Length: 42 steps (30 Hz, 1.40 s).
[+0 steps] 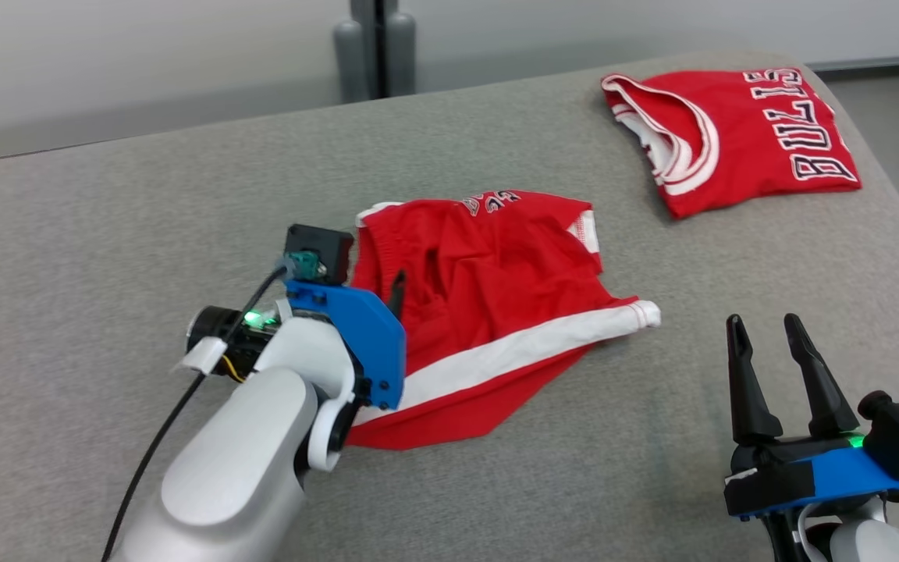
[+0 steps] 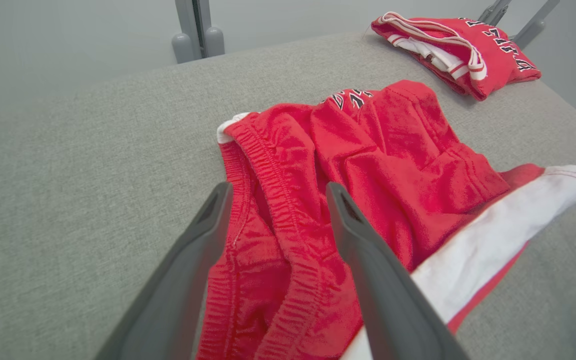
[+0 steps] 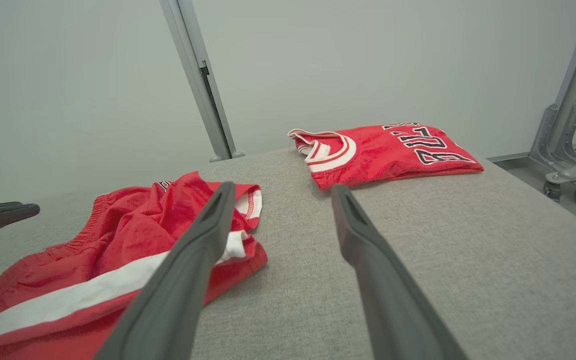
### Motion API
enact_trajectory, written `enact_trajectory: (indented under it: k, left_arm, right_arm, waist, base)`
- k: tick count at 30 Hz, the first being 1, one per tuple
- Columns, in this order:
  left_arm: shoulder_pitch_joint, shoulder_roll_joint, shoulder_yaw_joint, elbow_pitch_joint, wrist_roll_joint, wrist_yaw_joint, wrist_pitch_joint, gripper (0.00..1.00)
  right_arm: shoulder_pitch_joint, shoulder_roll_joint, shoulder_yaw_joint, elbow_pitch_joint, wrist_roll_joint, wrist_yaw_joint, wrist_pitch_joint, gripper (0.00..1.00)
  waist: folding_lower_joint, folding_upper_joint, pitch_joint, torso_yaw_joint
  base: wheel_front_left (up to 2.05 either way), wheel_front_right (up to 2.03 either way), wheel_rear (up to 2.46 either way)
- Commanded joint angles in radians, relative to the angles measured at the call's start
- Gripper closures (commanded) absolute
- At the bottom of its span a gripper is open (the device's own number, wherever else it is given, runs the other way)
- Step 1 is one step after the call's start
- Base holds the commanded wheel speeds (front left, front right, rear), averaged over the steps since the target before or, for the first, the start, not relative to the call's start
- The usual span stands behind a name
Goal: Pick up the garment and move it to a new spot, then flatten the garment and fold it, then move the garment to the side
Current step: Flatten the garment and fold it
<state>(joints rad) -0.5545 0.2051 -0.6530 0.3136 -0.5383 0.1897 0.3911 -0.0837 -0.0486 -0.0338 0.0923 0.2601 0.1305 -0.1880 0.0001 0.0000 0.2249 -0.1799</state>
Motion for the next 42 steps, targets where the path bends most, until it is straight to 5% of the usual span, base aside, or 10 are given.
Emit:
enact_trajectory:
  k: [1, 17, 18, 19, 20, 28, 37, 38, 39, 42]
  left_arm:
    - [-0.049, -0.007, 0.003, 0.067, 0.013, -0.004, -0.008, 0.0]
    - [-0.17, -0.052, 0.032, 0.46, -0.063, -0.041, 0.115, 0.04]
    - [-0.169, -0.066, 0.038, 0.462, -0.079, -0.055, 0.113, 0.13]
    - [-0.175, -0.073, 0.047, 0.458, -0.09, -0.063, 0.092, 0.8]
    - [-0.182, -0.076, 0.057, 0.459, -0.095, -0.066, 0.07, 1.0]
    - [-0.204, -0.076, 0.184, 0.466, -0.12, 0.012, -0.249, 1.0]
    - [-0.132, -0.096, 0.286, 0.515, -0.197, 0.033, -0.411, 1.0]
    - [-0.124, -0.1, 0.293, 0.518, -0.203, 0.027, -0.431, 0.61]
    - [-0.116, -0.103, 0.297, 0.519, -0.207, 0.019, -0.453, 0.0]
    - [-0.083, -0.108, 0.294, 0.508, -0.213, -0.036, -0.525, 0.0]
  right_arm:
    - [-0.016, -0.004, 0.005, 0.007, 0.006, 0.001, -0.011, 0.0]
    - [-0.036, -0.003, 0.007, 0.024, 0.018, 0.001, -0.045, 0.0]
    - [-0.037, -0.003, 0.006, 0.025, 0.02, 0.001, -0.046, 0.0]
    - [-0.04, -0.003, 0.005, 0.026, 0.022, 0.001, -0.047, 0.0]
    - [-0.041, -0.003, 0.006, 0.026, 0.023, 0.001, -0.048, 0.0]
    - [-0.042, -0.003, -0.001, 0.02, 0.012, 0.001, -0.049, 0.0]
    - [-0.041, -0.003, -0.003, 0.013, 0.0, 0.001, -0.032, 0.0]
    - [-0.041, -0.004, -0.003, 0.013, -0.002, 0.001, -0.029, 0.0]
    - [-0.041, -0.004, -0.001, 0.012, -0.003, 0.001, -0.028, 0.0]
    - [-0.036, -0.004, -0.004, 0.008, -0.005, 0.001, -0.019, 0.0]
  waist:
    - [-0.0001, 0.0, 0.008, -0.027]
    - [-0.0001, 0.0, 0.081, -0.11]
    - [-0.0001, 0.0, 0.083, -0.107]
    - [-0.0001, 0.0, 0.086, -0.104]
    - [-0.0001, 0.0, 0.088, -0.101]
    - [-0.0001, 0.0, 0.083, -0.061]
    - [-0.0001, 0.0, 0.056, -0.004]
    - [-0.0001, 0.0, 0.05, 0.003]
    - [-0.0001, 0.0, 0.045, 0.007]
    - [-0.0001, 0.0, 0.024, 0.02]
  base:
    - [0.0, 0.0, 0.0]
    - [0.0, 0.0, 0.0]
    - [0.0, 0.0, 0.0]
    - [0.0, 0.0, 0.0]
    - [0.0, 0.0, 0.0]
    - [0.0, 0.0, 0.0]
    - [0.0, 0.0, 0.0]
    - [0.0, 0.0, 0.0]
    - [0.0, 0.0, 0.0]
    - [0.0, 0.0, 0.0]
